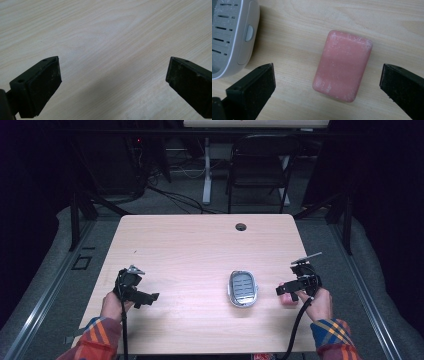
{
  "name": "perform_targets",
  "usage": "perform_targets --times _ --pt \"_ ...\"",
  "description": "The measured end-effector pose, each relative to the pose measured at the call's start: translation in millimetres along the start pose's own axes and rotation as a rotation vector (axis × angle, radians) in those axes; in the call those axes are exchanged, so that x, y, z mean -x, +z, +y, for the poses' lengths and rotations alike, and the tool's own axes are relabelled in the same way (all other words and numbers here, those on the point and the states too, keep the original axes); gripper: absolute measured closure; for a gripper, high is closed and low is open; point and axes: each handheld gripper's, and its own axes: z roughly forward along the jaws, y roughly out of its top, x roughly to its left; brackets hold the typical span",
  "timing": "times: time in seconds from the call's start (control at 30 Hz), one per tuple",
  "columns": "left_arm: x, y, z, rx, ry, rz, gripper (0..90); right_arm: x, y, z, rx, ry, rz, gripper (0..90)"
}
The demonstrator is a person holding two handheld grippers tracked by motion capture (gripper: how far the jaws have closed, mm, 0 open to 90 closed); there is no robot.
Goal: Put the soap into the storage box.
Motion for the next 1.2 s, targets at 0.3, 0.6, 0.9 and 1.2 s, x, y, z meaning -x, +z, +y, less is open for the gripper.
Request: perform_targets --times 0.3,0.6,0.9,1.2 --pt "0.1 0.9 1.1 -0.004 0.009 -0.003 0.0 -1.7 9.4 12.0 -0.032 0.01 0.01 0.0" --pt "0.4 -1.3 0.3 0.006 0.003 0.002 0.0 5.3 23.5 16.6 -0.07 0.064 0.0 0.0" --pt "2.4 0.3 1.6 -0.006 0.015 0.001 0.0 10.3 32.0 20.7 -0.108 0.086 -0.037 14.8" --pt "3.5 1.1 1.3 -0.02 0.015 0.002 0.0 11.4 40.3 24.0 -0.151 0.095 -0.076 20.2"
